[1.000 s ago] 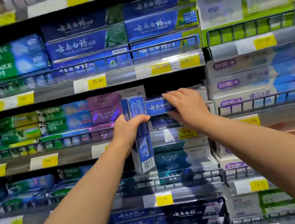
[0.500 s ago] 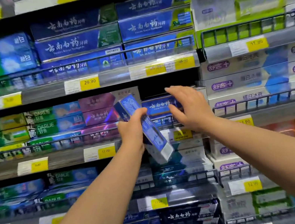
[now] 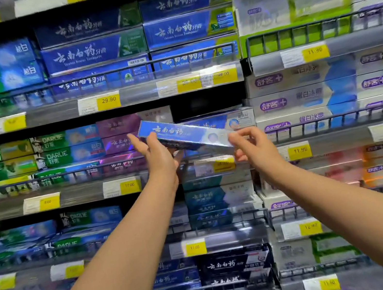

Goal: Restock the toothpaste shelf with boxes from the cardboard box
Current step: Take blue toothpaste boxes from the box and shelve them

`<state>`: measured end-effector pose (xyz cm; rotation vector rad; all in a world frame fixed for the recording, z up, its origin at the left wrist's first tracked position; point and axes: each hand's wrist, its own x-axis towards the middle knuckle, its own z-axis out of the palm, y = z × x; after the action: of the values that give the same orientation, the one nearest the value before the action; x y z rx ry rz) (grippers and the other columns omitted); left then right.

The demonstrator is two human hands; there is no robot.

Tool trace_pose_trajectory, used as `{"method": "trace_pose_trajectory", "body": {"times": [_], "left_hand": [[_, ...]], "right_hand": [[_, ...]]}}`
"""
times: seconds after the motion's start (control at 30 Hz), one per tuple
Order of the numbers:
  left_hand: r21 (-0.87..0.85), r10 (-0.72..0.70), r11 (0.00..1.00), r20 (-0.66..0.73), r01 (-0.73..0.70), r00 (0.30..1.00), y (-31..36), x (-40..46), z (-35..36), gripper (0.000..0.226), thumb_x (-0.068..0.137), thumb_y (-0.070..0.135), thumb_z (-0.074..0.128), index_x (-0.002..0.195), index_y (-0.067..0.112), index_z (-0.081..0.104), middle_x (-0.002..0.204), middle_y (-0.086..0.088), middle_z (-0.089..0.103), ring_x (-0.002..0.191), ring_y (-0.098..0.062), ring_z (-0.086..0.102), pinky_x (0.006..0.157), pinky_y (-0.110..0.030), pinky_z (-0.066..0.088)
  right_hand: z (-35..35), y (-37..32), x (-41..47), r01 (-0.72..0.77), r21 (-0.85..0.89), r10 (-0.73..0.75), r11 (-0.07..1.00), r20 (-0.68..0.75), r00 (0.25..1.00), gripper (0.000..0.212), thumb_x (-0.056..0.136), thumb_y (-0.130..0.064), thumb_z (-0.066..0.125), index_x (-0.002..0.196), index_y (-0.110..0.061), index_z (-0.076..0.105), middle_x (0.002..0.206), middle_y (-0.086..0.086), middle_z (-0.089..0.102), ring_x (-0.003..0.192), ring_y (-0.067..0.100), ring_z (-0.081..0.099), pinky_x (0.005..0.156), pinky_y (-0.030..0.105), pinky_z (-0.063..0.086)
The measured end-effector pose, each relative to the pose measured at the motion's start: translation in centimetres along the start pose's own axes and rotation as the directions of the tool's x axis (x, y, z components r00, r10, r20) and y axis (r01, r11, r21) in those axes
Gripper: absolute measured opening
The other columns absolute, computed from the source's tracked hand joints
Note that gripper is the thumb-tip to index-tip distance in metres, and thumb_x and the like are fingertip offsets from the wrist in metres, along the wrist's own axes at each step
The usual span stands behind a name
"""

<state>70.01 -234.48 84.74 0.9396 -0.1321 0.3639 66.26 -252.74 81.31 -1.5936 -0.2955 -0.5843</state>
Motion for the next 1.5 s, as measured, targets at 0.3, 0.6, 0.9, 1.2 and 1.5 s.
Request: {"method": "trace_pose_trajectory", "body": {"times": [0.3,0.6,0.9,1.2,1.5], "left_hand": [[0.539,0.268,0.803,0.056,-0.255,0.962,-0.3,1.6,-2.6,0.048,0.091,0.036,0.057,0.13,0.01,0.052,0.081,-0.004,0.068,0.069,-0.014,0.065,0.068,-0.031,0.057],[0.68,0.431,0.551,0.265,-0.484,0.863,1.0,2.1,-0.1,0.025,0.098,0.02,0.045,0.077,0.019,0.059,0.068,0.006,0.051,0.063,-0.008,0.04,0.062,-0.025,0.03],[0.749,0.413,0.538,0.167,-0.387,0.896,0.6,4.2,1.5,0.029,0.093,0.032,0.055,0.074,0.011,0.059,0.069,0.0,0.054,0.07,-0.018,0.046,0.059,-0.03,0.034],[0.652,0.313,0.696,0.101,-0.3,0.945,-0.7,4.5,1.3,0.024,0.089,0.026,0.061,0.068,0.014,0.055,0.069,-0.008,0.049,0.068,-0.018,0.043,0.065,-0.03,0.036],[0.557,0.228,0.807,0.014,-0.197,0.974,-0.7,4.7,1.1,0.016,0.08,0.028,0.072,0.065,0.027,0.065,0.084,-0.002,0.073,0.085,-0.023,0.068,0.085,-0.043,0.056]], "right_hand": [[-2.0,-1.9,1.1,-0.057,0.088,0.059,0.994,-0.014,0.998,0.041,0.088,-0.019,0.062,0.127,-0.008,0.052,0.109,0.001,0.062,0.099,0.014,0.059,0.083,0.02,0.049],[-2.8,-3.2,3.9,0.073,-0.228,-0.125,0.971,-0.223,0.967,0.038,0.09,-0.024,0.06,0.124,-0.009,0.059,0.117,0.001,0.063,0.104,0.01,0.058,0.093,0.026,0.045],[-2.5,-3.0,5.7,0.01,-0.369,-0.164,0.929,-0.388,0.907,0.03,0.089,-0.024,0.061,0.112,-0.006,0.067,0.11,0.009,0.069,0.098,0.017,0.062,0.08,0.025,0.045],[-2.6,-2.7,6.5,-0.101,-0.188,-0.003,0.977,-0.487,0.873,0.025,0.087,-0.026,0.064,0.106,-0.011,0.069,0.109,0.005,0.069,0.105,0.021,0.061,0.093,0.031,0.047],[-3.0,-2.1,7.0,-0.132,-0.002,0.115,0.991,-0.485,0.867,0.017,0.079,-0.023,0.072,0.093,-0.013,0.072,0.097,0.007,0.072,0.094,0.023,0.066,0.091,0.043,0.052]]}}
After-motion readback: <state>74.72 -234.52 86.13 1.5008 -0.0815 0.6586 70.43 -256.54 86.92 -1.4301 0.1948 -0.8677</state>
